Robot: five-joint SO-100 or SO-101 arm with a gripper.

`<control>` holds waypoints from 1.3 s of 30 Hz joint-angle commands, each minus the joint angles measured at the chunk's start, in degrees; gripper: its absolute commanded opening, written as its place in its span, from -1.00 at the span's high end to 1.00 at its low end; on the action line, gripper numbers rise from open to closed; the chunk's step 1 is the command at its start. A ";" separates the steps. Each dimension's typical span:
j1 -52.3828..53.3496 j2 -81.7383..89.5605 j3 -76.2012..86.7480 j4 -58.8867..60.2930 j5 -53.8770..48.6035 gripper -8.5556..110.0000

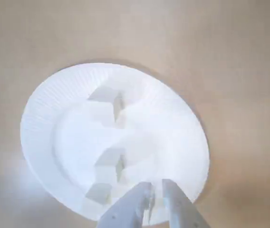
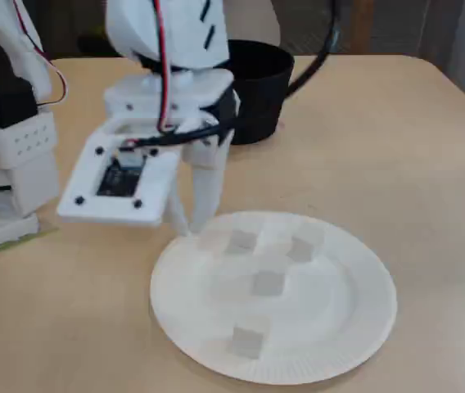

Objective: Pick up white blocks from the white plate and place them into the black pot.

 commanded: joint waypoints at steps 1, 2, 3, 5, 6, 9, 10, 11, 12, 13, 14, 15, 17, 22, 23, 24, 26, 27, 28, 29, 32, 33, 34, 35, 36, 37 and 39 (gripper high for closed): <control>-0.26 -3.25 -4.92 -1.32 0.18 0.70; -0.26 -4.31 -5.63 -1.49 0.18 0.64; -0.26 -5.45 -6.33 -1.49 0.18 0.60; -0.09 -7.65 -7.82 -1.49 0.70 0.57; 0.09 -8.70 -8.44 -1.41 0.79 0.53; 0.79 -11.95 -10.20 -1.05 1.85 0.48; 1.05 -12.92 -10.55 -1.05 2.20 0.47; 1.41 -13.89 -10.90 -1.14 2.64 0.46; 1.67 -14.77 -11.25 -1.23 3.08 0.45; 2.11 -15.91 -11.78 -1.23 3.52 0.44; 2.37 -17.14 -12.66 -1.23 3.78 0.44; 2.64 -18.54 -13.71 -1.05 4.04 0.44; 2.90 -21.36 -15.91 -0.88 4.22 0.44; 2.99 -27.69 -21.80 -0.79 4.39 0.44; 2.90 -28.56 -22.68 -0.70 4.39 0.44; 2.81 -29.36 -23.38 -0.79 4.39 0.45; 2.37 -30.94 -25.05 -0.97 4.22 0.45; 2.20 -31.82 -26.02 -0.79 4.13 0.45; 2.11 -32.61 -26.89 -0.70 4.13 0.46; 2.11 -32.96 -27.25 -0.62 4.13 0.46; 1.85 -33.40 -27.42 -1.14 3.96 0.49; 1.85 -33.49 -27.42 -1.23 3.96 0.50; 1.67 -33.66 -27.42 -1.41 4.13 0.53; 1.58 -33.84 -27.42 -1.76 4.31 0.56; 1.41 -34.01 -27.42 -2.02 4.57 0.59; 1.23 -34.28 -27.42 -2.37 5.01 0.64; 0.97 -35.07 -27.69 -2.99 6.59 0.77</control>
